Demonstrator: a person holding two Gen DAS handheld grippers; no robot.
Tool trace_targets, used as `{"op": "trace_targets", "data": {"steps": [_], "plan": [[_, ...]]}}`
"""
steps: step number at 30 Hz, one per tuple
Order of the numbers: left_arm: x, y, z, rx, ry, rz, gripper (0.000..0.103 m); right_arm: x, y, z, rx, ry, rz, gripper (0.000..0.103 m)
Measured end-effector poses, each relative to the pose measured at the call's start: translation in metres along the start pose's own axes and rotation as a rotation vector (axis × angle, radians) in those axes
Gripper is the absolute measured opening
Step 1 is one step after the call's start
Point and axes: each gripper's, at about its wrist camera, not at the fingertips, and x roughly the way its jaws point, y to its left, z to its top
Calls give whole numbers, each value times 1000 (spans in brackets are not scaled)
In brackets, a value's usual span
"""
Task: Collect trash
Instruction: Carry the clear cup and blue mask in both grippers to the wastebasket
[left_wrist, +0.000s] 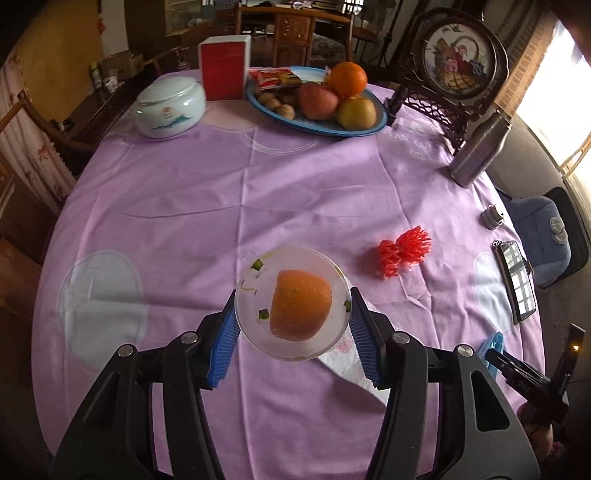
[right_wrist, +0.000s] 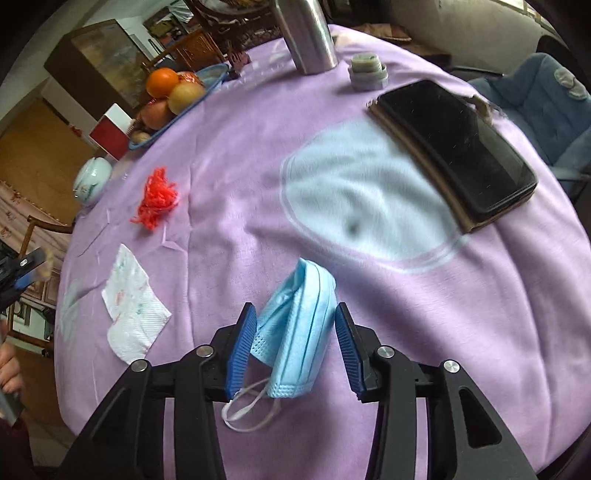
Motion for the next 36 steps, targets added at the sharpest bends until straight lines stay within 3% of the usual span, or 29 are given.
{"op": "trace_targets", "data": {"steps": [1, 3, 8, 16, 22, 27, 31, 36], "plan": [[-6, 5, -2, -6, -7, 4, 56, -1, 4, 0, -7, -4, 1, 21], [-18, 16, -4, -19, -25, 8, 56, -13, 15, 1, -32, -45, 19, 10], [-53, 54, -13, -79, -89, 28, 56, -50, 61, 13, -99, -144, 119, 10], [-121, 150, -57, -252, -177, 134, 56, -68, 170, 18, -257, -165, 309, 10], [-167, 233, -128, -459, -186, 254, 56, -59, 271, -3, -443, -88, 439, 10], [-214, 283, -211, -680, -208, 381, 56, -42, 359, -34, -610, 37, 567, 10], [-249, 299, -278, -853, -220, 472, 56, -40, 430, -68, -784, 124, 664, 10], [-282, 294, -357, -1055, -234, 581, 56, -44, 508, -123, -1011, 237, 785, 10]]}}
